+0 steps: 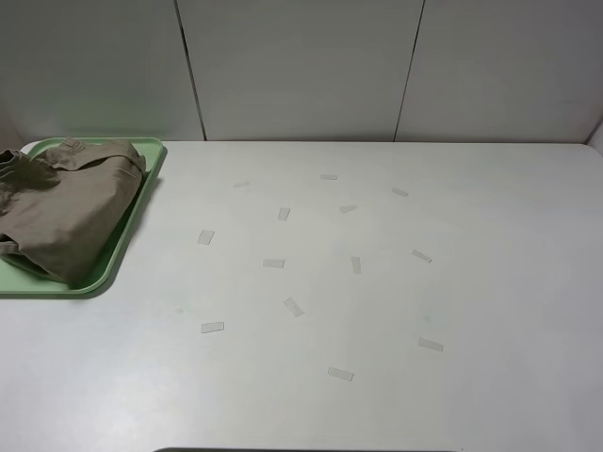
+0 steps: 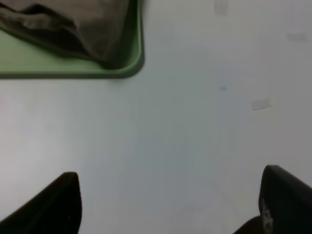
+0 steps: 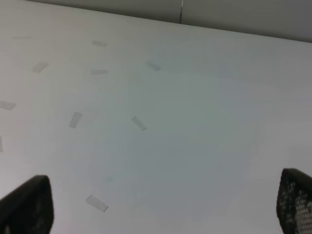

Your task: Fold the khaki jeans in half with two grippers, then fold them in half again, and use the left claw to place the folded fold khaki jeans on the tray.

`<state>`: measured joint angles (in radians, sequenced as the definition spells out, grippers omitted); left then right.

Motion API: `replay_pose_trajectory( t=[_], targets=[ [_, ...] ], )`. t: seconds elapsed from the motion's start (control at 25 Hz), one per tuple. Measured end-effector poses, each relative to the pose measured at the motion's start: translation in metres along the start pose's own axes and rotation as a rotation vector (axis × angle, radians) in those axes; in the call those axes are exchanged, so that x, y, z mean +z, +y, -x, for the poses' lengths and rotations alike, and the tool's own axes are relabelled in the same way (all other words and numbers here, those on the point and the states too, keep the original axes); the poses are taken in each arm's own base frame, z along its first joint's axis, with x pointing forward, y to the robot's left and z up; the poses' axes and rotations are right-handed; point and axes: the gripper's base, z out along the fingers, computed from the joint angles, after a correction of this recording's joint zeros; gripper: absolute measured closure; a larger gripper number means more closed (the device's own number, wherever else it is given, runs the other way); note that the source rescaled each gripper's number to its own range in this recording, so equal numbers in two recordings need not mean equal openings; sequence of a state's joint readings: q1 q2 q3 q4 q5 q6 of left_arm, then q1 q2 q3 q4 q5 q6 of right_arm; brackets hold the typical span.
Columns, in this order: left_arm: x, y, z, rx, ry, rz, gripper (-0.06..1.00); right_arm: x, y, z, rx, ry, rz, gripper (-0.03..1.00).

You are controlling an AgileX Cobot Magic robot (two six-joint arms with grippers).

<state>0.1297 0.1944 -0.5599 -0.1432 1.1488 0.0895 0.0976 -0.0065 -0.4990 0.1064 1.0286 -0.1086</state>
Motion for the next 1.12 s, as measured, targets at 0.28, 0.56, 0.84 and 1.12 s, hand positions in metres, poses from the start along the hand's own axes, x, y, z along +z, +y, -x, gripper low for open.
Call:
replay_pose_trajectory(
  t=[0.28, 0.56, 0.84, 1.12],
  targets=[
    [0.005, 0.006, -0.008, -0.019, 0.007, 0.049, 0.17, 0.0, 0.0, 0.0, 0.0, 0.0, 0.0, -0.03],
    [-0.004, 0.01, -0.017, -0.011, -0.063, 0.053, 0.17, 0.0, 0.0, 0.0, 0.0, 0.0, 0.0, -0.03],
    [-0.012, 0.013, -0.028, 0.045, -0.144, 0.001, 0.17, 0.0, 0.0, 0.0, 0.0, 0.0, 0.0, -0.03],
    [-0.013, 0.014, -0.029, 0.047, -0.146, 0.009, 0.17, 0.0, 0.0, 0.0, 0.0, 0.0, 0.0, -0.03]
  ],
)
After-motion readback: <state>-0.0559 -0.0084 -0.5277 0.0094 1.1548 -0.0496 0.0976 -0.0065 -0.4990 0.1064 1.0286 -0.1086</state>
